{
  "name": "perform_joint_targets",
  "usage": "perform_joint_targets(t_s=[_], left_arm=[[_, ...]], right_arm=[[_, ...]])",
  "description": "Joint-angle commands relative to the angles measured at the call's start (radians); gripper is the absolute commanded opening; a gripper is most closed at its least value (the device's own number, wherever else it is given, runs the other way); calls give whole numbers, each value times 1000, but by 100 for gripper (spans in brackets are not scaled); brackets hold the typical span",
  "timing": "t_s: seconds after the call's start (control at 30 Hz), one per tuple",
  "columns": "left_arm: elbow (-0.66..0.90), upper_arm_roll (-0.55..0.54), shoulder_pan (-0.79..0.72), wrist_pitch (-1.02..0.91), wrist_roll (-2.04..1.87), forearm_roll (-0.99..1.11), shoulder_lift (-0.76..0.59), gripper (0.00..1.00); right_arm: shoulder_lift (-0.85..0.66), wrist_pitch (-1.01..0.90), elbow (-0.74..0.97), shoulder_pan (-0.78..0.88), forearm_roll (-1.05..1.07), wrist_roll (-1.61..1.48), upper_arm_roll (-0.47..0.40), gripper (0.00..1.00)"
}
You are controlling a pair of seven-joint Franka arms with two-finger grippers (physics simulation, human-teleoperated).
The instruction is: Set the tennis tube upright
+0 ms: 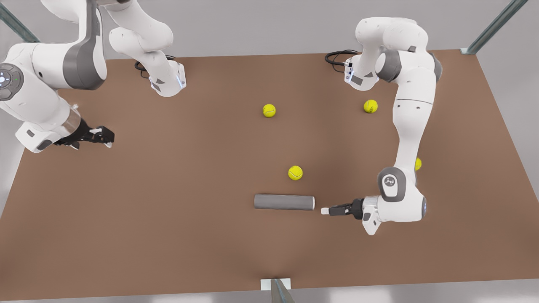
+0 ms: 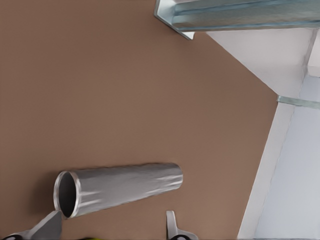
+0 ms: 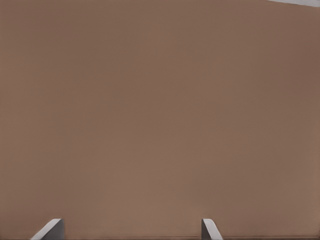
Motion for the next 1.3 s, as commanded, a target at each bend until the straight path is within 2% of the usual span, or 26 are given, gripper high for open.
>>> perform_joint_targets(t_s=[0.0, 0.1, 0.27, 0.43, 0.53, 0.63, 0.87, 1.27], left_arm=[[2, -3, -1, -1, 2, -38, 5, 99], [-16, -9, -1, -16, 107, -41, 24, 99], [-77, -8, 25, -44, 163, -27, -4, 99], [-110, -11, 18, 3, 180, -45, 10, 99], [-163, -27, 32, 2, 183, -53, -6, 99], [-168, -41, 27, 36, 186, -56, 1, 99], [-197, -41, 29, 69, 340, -212, 33, 99], [-211, -41, -7, 103, 418, -355, 63, 99]], right_arm=[[1, -15, 5, 10, 1, -2, 0, 100], [15, 13, 5, 18, 16, -16, 49, 100], [2, -13, -6, -18, 22, -21, 49, 100], [22, 51, -4, 18, 12, -25, 57, 100], [15, -10, 5, 15, 10, -25, 98, 100], [53, 160, 14, 18, -47, -10, 100, 100], [70, 266, 48, -50, -103, 5, 94, 100], [62, 254, 36, -50, -105, 7, 100, 100]])
